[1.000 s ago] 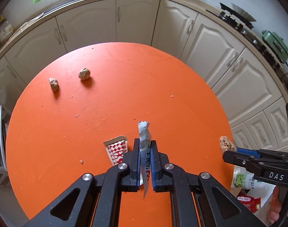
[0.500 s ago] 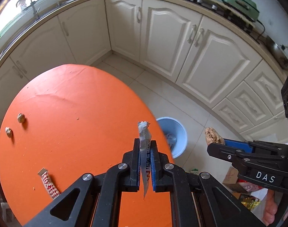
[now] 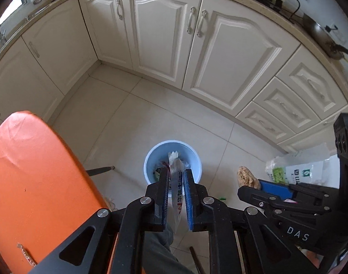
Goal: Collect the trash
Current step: 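Open both grippers over the bucket to drop the lump and strip, then move both open grippers back over the table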
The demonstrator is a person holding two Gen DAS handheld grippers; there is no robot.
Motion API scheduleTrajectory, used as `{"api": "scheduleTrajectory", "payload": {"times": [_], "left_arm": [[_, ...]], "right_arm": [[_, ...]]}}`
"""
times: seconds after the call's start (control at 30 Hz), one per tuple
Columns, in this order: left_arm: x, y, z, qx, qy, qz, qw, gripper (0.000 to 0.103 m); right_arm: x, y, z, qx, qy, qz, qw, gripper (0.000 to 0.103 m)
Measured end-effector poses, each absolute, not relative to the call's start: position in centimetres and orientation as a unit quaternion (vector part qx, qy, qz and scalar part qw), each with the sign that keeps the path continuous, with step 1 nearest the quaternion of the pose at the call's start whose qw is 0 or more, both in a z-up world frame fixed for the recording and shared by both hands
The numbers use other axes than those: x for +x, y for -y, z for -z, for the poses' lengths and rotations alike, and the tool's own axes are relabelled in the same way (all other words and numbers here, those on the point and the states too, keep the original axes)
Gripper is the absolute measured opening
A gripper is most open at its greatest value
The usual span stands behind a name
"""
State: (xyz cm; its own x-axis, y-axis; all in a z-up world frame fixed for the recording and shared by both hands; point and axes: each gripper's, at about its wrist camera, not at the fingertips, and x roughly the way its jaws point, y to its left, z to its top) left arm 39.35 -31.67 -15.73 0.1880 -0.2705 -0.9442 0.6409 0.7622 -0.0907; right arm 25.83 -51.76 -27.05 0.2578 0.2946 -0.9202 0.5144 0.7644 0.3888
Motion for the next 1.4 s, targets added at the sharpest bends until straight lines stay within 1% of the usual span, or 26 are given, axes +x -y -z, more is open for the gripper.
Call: {"api": "scheduleTrajectory", "payload": {"times": [0.03, 0.1, 0.13, 0.17, 0.37, 0.43, 0.5, 0.57, 0.8, 1.07, 1.13, 1.27, 1.4], "left_arm": [[39.8, 32.0, 16.0, 0.165, -0.562, 0.299, 0.753, 0.012], [40.4, 32.8, 16.4, 0.169, -0.564, 0.292, 0.754, 0.020], [40.6, 33.0, 16.7, 0.171, -0.565, 0.287, 0.754, 0.027], [40.8, 33.1, 16.8, 0.171, -0.566, 0.285, 0.754, 0.030], [41.4, 33.5, 17.5, 0.172, -0.574, 0.272, 0.753, 0.030], [41.4, 33.1, 17.2, 0.174, -0.572, 0.267, 0.755, 0.030], [41.6, 32.6, 17.0, 0.172, -0.571, 0.262, 0.759, 0.030], [41.4, 31.9, 16.6, 0.167, -0.571, 0.259, 0.761, 0.030], [40.6, 28.1, 15.6, 0.147, -0.572, 0.245, 0.769, 0.032], [39.3, 19.1, 12.6, 0.113, -0.572, 0.219, 0.782, 0.036], [39.1, 16.2, 11.4, 0.104, -0.566, 0.207, 0.791, 0.037], [38.4, 9.8, 9.1, 0.082, -0.552, 0.182, 0.809, 0.044], [37.7, 3.3, 7.4, 0.057, -0.548, 0.148, 0.821, 0.045]], "right_arm": [[25.7, 52.0, 27.4, 0.338, -0.606, 0.077, 0.716, 0.032], [25.6, 52.3, 27.8, 0.342, -0.608, 0.077, 0.713, 0.033], [25.6, 52.4, 28.0, 0.342, -0.608, 0.077, 0.713, 0.033], [25.6, 52.5, 28.1, 0.343, -0.607, 0.077, 0.713, 0.033], [26.6, 51.7, 27.5, 0.336, -0.598, 0.063, 0.725, 0.034], [26.9, 51.3, 27.2, 0.339, -0.592, 0.054, 0.729, 0.039], [27.2, 51.0, 26.7, 0.338, -0.586, 0.052, 0.734, 0.052], [27.3, 50.4, 26.1, 0.326, -0.584, 0.062, 0.740, 0.056], [27.4, 48.3, 24.8, 0.305, -0.589, 0.064, 0.745, 0.056], [27.7, 43.4, 22.2, 0.266, -0.587, 0.044, 0.764, 0.057], [28.1, 41.3, 21.4, 0.250, -0.588, 0.034, 0.768, 0.057], [29.0, 36.5, 20.0, 0.219, -0.590, 0.006, 0.777, 0.057], [30.5, 30.7, 18.9, 0.179, -0.598, -0.030, 0.781, 0.057]]}}
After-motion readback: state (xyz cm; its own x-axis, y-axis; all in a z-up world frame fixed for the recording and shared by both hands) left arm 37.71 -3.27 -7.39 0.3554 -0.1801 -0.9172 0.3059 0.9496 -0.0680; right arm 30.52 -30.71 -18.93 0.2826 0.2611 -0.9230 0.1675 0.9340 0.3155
